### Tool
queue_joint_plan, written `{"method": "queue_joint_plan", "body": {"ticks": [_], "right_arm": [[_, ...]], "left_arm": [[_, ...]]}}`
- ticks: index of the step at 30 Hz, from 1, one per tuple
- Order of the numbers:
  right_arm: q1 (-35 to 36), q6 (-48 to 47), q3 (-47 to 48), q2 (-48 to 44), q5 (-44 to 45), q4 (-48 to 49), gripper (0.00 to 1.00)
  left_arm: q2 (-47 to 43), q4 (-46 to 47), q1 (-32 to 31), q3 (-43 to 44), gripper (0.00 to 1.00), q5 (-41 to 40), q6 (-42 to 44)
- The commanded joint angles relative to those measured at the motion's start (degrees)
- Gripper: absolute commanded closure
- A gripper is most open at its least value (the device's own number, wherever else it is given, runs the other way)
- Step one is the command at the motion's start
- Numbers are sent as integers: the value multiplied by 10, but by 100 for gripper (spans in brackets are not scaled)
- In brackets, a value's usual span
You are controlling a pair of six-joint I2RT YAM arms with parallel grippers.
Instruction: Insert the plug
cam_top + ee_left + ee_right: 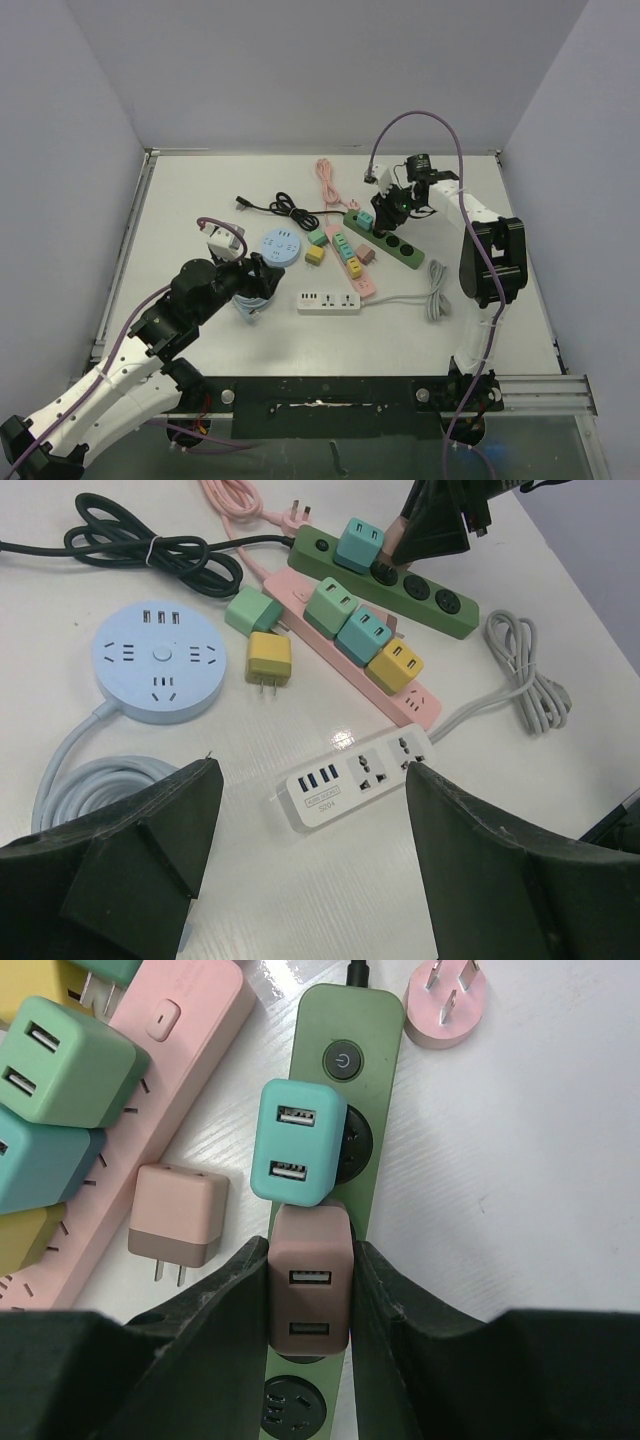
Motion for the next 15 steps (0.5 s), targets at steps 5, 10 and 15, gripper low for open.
{"method": "queue_joint_plan", "body": {"ticks": [5, 10, 15], "right_arm": [[6, -18, 9, 5, 25, -50, 100], [5, -35, 20, -1, 18, -78, 100], [6, -19, 24, -1, 27, -65, 100]], "left_arm": [[-1, 39, -2, 0, 27, 10, 8], [0, 38, -2, -1, 27, 9, 9], [4, 42, -2, -2, 27, 13, 8]]}}
